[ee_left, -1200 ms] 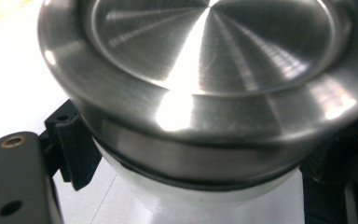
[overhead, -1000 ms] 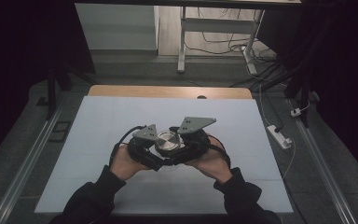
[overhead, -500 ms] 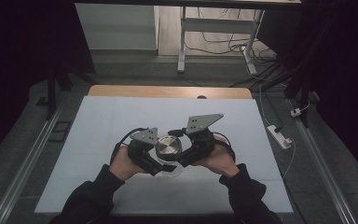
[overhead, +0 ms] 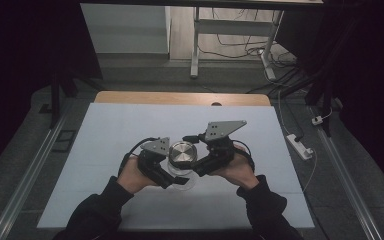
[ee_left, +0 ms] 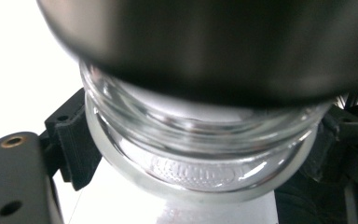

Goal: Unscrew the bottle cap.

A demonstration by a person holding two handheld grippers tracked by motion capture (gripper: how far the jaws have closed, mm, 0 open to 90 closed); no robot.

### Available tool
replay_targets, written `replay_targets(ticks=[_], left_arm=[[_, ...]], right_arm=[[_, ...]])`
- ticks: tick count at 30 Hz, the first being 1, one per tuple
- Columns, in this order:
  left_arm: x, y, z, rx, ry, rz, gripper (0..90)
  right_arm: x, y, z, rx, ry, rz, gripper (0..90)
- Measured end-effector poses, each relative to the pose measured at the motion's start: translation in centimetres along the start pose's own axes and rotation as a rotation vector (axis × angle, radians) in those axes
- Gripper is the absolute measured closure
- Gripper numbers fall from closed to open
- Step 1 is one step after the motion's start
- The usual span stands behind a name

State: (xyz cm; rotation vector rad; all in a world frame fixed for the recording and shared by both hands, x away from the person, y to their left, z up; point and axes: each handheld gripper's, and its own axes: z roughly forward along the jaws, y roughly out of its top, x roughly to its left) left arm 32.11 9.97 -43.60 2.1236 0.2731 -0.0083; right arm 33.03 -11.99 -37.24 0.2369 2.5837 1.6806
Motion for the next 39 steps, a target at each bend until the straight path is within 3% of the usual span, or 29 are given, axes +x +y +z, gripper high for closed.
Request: replay_targets(ticks=[13, 39], left_arm=[[0.2, -0.2, -0.5, -0.009, 0.038, -0.025, 15.2], [0.3, -0.2, -1.4, -0.027, 0.078, -0.039, 15.3]], right_arm=[[-0.6, 0.2, -1.5, -0.045, -0.076, 0.034, 19.7], [-1.0, 0.0, -2.4, -0.059, -0.138, 0.052, 19.7]])
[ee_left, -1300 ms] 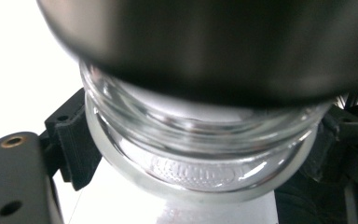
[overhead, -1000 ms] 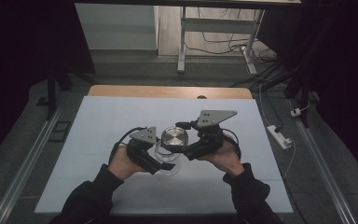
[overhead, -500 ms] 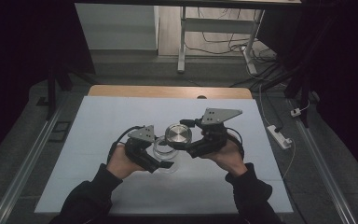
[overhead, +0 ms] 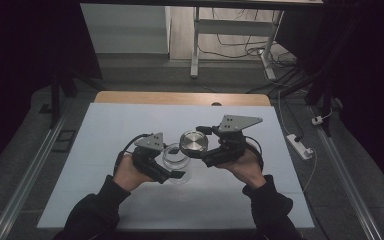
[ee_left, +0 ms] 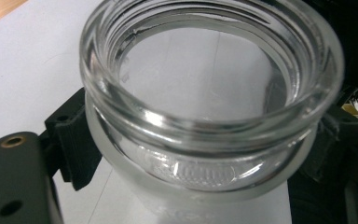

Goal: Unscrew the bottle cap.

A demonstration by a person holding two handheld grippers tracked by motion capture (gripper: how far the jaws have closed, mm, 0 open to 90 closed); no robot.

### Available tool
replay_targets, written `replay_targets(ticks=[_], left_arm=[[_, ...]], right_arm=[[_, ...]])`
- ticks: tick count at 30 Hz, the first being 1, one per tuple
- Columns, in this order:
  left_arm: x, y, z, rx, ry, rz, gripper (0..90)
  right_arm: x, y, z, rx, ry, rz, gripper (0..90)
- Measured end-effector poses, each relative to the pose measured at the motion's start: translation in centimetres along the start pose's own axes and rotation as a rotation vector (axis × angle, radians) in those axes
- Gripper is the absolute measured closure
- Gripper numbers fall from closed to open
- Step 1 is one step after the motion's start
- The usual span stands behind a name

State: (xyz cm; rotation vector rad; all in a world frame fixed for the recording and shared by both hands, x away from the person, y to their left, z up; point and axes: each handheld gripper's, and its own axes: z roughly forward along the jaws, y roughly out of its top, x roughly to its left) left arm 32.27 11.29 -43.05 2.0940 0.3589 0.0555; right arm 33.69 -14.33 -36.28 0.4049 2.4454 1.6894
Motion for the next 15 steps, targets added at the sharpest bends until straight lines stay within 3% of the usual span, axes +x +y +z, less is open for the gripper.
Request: replay_targets(ticks=[15], left_arm=[[0.77, -0.27, -0.93, 0.000, 0.071, -0.036, 15.3]], right_arm=[[0.13, -0.23, -0.33, -0.013, -0.028, 0.006, 19.8]])
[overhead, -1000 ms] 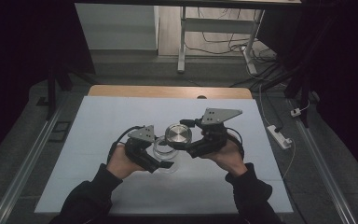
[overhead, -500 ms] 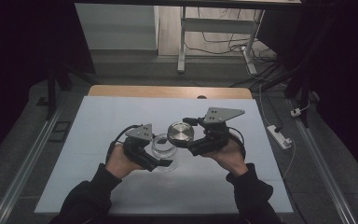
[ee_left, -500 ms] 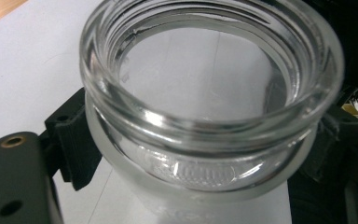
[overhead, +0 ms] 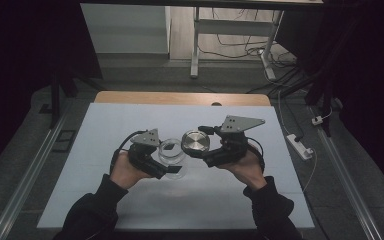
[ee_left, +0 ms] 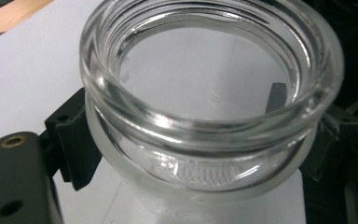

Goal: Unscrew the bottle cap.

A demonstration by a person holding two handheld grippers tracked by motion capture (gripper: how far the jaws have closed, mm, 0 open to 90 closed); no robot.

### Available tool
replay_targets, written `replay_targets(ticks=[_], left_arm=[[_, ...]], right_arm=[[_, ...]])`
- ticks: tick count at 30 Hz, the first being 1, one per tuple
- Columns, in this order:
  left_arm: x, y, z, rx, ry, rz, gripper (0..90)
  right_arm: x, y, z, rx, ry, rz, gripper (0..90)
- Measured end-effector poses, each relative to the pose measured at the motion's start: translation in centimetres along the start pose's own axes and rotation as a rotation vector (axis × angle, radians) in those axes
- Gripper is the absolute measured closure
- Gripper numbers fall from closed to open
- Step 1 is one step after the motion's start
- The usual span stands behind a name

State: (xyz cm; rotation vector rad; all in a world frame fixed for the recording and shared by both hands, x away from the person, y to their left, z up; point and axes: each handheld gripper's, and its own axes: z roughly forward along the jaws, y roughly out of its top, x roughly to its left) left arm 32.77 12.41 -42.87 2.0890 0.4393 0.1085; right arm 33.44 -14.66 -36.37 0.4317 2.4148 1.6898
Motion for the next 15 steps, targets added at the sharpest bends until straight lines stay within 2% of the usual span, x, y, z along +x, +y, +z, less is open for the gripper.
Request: replay_targets(ticks=[15], left_arm=[[1.6, -0.4, -0.7, 0.011, 0.078, -0.041, 15.3]], right_arm=[[1.2, -0.6, 0.9, 0.022, 0.021, -0.003, 19.7]])
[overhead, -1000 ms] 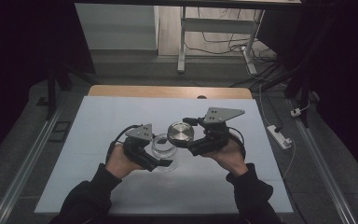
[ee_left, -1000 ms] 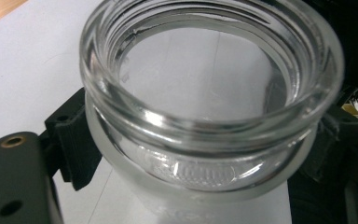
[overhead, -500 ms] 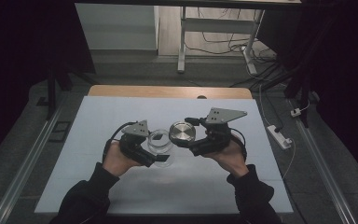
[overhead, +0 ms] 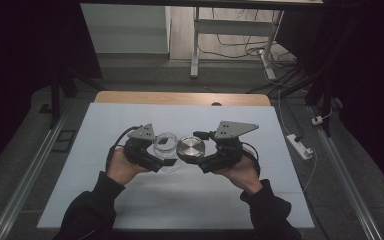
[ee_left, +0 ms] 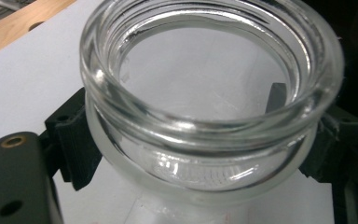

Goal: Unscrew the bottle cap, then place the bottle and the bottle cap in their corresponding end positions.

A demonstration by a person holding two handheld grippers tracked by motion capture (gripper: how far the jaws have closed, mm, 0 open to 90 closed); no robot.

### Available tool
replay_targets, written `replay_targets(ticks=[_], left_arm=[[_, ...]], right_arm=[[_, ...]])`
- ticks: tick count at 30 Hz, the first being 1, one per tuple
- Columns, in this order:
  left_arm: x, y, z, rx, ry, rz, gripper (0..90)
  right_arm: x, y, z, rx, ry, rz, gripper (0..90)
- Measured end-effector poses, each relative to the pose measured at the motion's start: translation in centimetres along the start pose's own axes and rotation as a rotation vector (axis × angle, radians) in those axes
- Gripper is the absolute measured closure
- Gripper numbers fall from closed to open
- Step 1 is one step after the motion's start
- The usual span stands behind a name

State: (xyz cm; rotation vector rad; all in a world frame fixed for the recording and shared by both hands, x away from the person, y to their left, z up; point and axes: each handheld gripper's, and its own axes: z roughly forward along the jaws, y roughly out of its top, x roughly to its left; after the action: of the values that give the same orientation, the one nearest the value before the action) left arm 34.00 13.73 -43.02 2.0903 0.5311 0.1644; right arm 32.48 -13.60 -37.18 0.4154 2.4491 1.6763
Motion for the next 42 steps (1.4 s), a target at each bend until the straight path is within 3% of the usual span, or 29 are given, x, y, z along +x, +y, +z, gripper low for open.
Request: replay_targets(ticks=[18, 42], left_arm=[[1.3, 0.5, -0.3, -0.009, 0.051, 0.002, 15.3], [2.9, 1.3, 1.7, -0.025, 0.066, 0.013, 15.3]], right_arm=[[1.6, -1.8, 1.1, 0.021, 0.024, -0.023, 19.7], [3.2, -4.4, 1.6, 0.021, 0.029, -0.052, 19.7]])
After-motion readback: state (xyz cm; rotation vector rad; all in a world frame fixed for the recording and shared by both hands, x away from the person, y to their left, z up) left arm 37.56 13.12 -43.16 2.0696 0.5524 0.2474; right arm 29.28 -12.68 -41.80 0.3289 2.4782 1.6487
